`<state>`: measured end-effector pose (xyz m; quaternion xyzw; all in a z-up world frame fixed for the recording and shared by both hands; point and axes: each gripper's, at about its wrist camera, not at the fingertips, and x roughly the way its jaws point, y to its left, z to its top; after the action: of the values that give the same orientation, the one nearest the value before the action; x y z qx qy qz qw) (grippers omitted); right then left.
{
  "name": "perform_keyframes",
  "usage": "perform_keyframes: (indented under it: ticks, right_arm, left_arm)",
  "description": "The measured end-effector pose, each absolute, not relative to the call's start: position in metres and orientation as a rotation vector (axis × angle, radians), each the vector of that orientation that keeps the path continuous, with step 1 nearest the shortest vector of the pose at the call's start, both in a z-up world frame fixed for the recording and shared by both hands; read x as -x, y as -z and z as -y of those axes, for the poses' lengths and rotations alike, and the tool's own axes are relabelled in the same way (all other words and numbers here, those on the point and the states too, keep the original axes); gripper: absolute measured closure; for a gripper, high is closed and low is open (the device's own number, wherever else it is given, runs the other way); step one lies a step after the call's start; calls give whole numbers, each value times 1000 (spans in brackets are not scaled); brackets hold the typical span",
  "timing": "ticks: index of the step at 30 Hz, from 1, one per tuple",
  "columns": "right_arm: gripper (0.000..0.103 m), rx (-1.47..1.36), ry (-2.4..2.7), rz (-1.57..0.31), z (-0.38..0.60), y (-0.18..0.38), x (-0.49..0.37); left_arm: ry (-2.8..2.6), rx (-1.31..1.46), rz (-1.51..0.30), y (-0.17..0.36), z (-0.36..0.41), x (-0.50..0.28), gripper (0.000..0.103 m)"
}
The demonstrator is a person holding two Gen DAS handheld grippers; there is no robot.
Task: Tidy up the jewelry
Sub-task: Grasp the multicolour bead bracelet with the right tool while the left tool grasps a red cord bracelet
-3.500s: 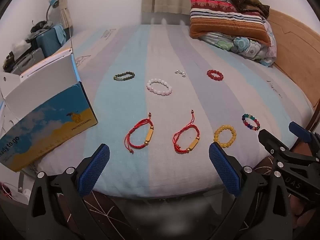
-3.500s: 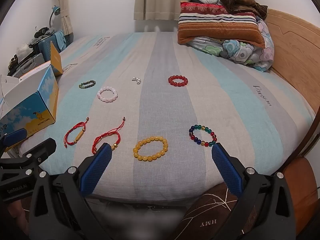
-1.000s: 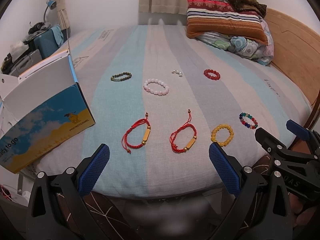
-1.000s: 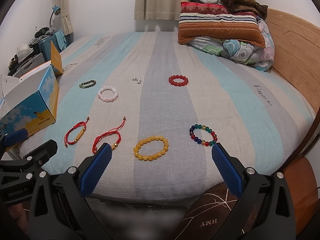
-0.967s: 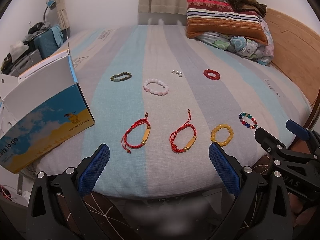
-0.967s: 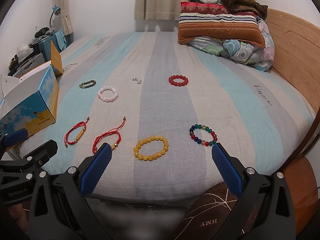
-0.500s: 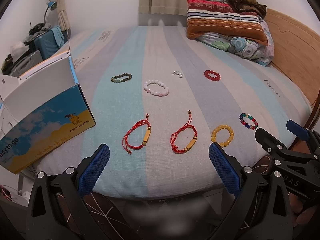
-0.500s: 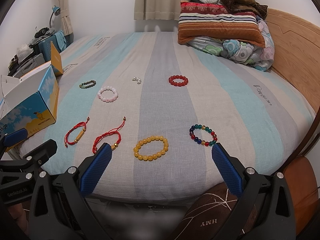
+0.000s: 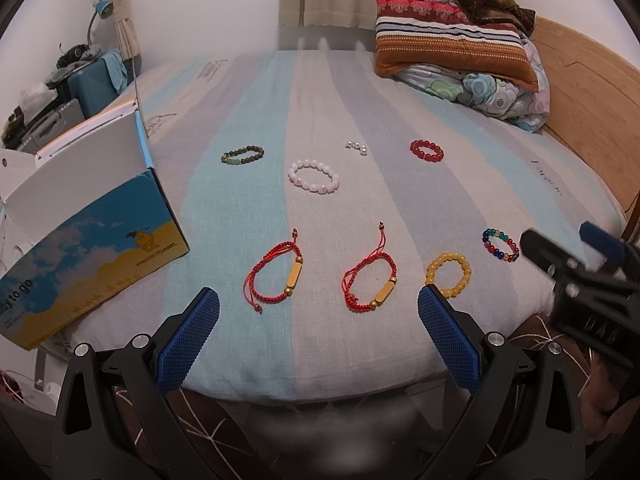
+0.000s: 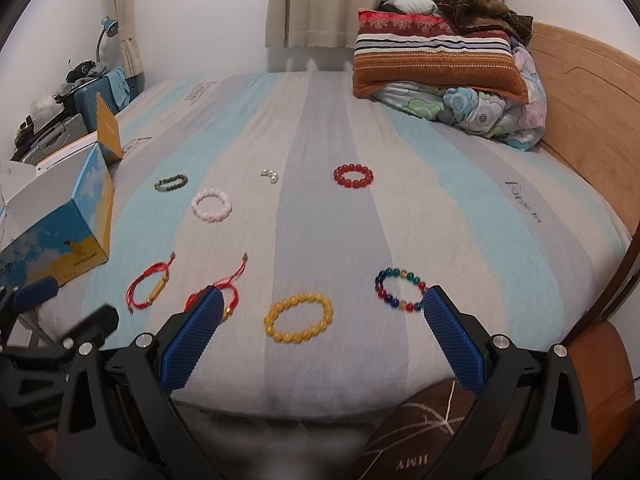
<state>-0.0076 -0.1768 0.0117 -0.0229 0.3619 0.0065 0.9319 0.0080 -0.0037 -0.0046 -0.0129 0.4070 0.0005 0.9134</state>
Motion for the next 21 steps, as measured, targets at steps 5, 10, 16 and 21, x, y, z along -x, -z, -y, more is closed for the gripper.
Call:
perform_keyframes:
  ticks: [5,10,16,21]
  right_arm:
    - [7,68,11,-775,188,-2,-26]
    - [7,73,55,-829,209,17,-56]
    - [7,53,77,-893,235,42,-80]
    - [7,23,77,-952,255,60,-101]
  left_arm:
    - [-5,7,-871,21,7,-32,6]
    - [20,-18,-904,36,19,-54,6]
    - [92,-60,-923,45,58,-75,6]
    - [148,-101,-938,58,98,-91,6]
